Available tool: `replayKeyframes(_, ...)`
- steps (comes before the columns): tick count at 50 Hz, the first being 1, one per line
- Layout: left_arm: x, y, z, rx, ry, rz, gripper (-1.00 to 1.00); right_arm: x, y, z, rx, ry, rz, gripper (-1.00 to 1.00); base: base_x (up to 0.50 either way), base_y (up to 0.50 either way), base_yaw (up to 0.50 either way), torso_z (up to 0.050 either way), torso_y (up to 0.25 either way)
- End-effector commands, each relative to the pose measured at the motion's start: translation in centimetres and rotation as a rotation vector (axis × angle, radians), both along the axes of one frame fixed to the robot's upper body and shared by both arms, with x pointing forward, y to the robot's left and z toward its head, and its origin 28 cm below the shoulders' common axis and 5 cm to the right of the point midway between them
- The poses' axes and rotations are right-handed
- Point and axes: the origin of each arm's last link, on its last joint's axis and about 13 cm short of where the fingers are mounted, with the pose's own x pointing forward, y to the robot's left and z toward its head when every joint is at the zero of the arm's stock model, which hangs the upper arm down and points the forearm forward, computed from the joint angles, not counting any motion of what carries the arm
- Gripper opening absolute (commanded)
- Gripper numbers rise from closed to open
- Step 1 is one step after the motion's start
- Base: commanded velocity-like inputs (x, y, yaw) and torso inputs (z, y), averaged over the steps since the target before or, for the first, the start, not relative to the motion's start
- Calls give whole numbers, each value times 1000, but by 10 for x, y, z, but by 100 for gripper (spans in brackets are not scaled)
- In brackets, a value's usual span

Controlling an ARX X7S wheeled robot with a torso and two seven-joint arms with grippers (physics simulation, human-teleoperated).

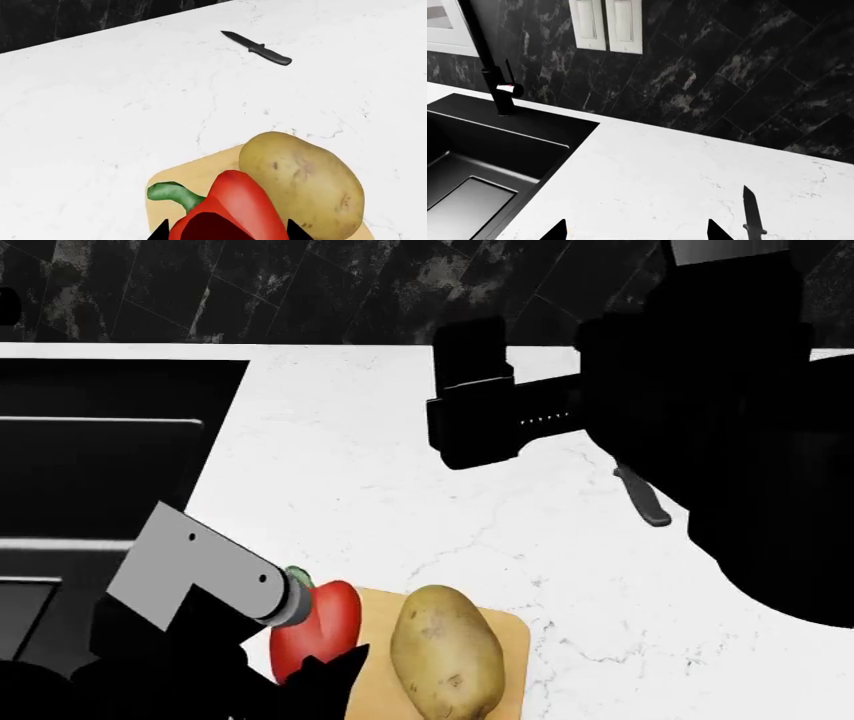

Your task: Pick the vegetables from the sink and place them on the cutting board.

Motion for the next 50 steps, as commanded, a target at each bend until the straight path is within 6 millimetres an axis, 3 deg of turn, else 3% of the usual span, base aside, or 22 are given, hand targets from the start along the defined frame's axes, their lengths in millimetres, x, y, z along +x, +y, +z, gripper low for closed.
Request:
replayKeyframes(1,9,-6,-6,18,21,0,-100,1,-2,-3,7,8,-4,100,0,0,0,0,10)
replayKeyframes(19,5,-9,-9,47,41,-37,-100,0,-3,-12,21,35,-2,100,0,0,0,0,0)
replayKeyframes(20,5,-10,-9,48,40,-37,100,0,-4,-12,20,36,-4,100,0,0,0,0,0)
replayKeyframes(36,2,-6,11,38,-7,-31,100,1,-5,-14,23,38,-9,100,0,0,0,0,0)
replayKeyframes(50,-5,28,74,-67,-126,79,100,-5,-17,-15,60,-20,-63,100,0,0,0,0,0)
